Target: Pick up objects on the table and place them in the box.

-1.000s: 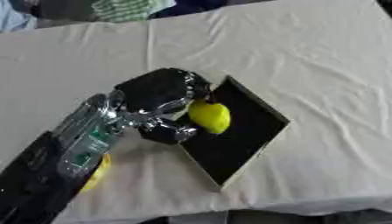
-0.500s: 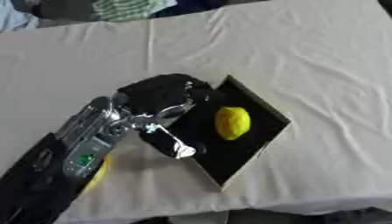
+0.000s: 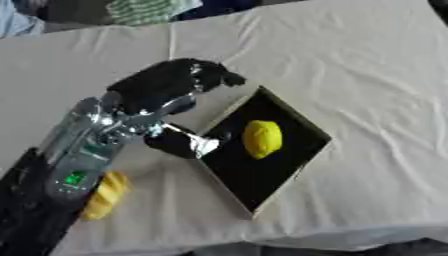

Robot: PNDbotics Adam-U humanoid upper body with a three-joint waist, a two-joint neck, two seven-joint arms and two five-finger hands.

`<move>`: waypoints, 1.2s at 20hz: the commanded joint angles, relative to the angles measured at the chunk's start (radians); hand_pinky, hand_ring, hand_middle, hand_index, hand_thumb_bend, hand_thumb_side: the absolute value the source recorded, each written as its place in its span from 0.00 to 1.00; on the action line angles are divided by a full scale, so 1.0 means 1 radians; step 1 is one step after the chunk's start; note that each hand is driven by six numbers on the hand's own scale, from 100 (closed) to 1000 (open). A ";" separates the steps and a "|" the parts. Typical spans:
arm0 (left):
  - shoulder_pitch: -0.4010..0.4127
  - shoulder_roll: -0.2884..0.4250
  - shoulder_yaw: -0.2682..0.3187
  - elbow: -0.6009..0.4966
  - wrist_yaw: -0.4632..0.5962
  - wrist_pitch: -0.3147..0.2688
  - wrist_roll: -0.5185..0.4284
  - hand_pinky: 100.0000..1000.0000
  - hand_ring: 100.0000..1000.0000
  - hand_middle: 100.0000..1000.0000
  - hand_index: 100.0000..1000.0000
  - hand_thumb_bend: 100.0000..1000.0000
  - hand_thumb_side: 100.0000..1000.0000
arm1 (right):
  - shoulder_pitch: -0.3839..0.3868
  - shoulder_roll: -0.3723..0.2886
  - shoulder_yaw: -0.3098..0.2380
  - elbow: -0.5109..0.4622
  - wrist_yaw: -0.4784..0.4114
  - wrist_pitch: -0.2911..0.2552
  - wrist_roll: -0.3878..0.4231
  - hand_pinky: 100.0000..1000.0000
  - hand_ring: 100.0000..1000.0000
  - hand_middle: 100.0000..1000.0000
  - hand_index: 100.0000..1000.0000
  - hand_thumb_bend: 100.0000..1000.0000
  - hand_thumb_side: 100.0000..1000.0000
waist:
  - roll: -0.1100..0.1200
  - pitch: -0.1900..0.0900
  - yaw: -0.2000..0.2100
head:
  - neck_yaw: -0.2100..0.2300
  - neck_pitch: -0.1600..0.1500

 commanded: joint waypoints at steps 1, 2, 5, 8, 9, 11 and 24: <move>0.021 0.114 0.064 -0.107 0.090 0.053 0.013 0.86 0.80 0.72 0.90 0.14 0.25 | -0.007 -0.042 -0.014 -0.015 0.009 -0.013 -0.010 0.90 0.80 0.68 0.83 0.00 0.51 | -0.006 -0.013 0.001 | -0.008 0.005; 0.025 0.126 0.071 -0.113 0.108 0.059 0.015 0.86 0.80 0.72 0.90 0.14 0.25 | -0.006 -0.043 -0.014 -0.015 0.010 -0.015 -0.011 0.90 0.80 0.68 0.83 0.00 0.51 | -0.006 -0.013 0.001 | -0.008 0.005; 0.123 0.240 0.116 -0.118 0.158 0.077 0.051 0.85 0.80 0.72 0.90 0.17 0.30 | -0.005 -0.051 -0.019 -0.015 0.019 -0.026 -0.017 0.90 0.80 0.68 0.83 0.00 0.51 | -0.009 0.004 0.007 | 0.001 0.005; 0.190 0.325 0.142 -0.119 0.205 0.067 0.079 0.86 0.80 0.72 0.90 0.20 0.32 | -0.002 -0.055 -0.021 -0.015 0.025 -0.028 -0.021 0.90 0.80 0.68 0.83 0.00 0.51 | -0.011 0.014 0.012 | 0.013 0.005; 0.207 0.350 0.149 -0.119 0.219 0.062 0.084 0.86 0.80 0.72 0.90 0.21 0.32 | 0.000 -0.055 -0.022 -0.015 0.026 -0.028 -0.022 0.90 0.80 0.68 0.83 0.00 0.51 | -0.011 0.016 0.013 | 0.016 0.005; 0.238 0.391 0.161 -0.119 0.249 0.042 0.099 0.86 0.80 0.72 0.90 0.22 0.32 | 0.003 -0.056 -0.024 -0.015 0.029 -0.027 -0.024 0.90 0.80 0.68 0.83 0.00 0.51 | -0.011 0.020 0.015 | 0.021 0.005; 0.396 0.508 0.189 -0.119 0.358 -0.011 0.143 0.85 0.80 0.72 0.90 0.29 0.42 | 0.008 -0.060 -0.032 -0.015 0.035 -0.023 -0.037 0.90 0.80 0.68 0.82 0.00 0.51 | -0.008 0.042 0.021 | 0.073 0.005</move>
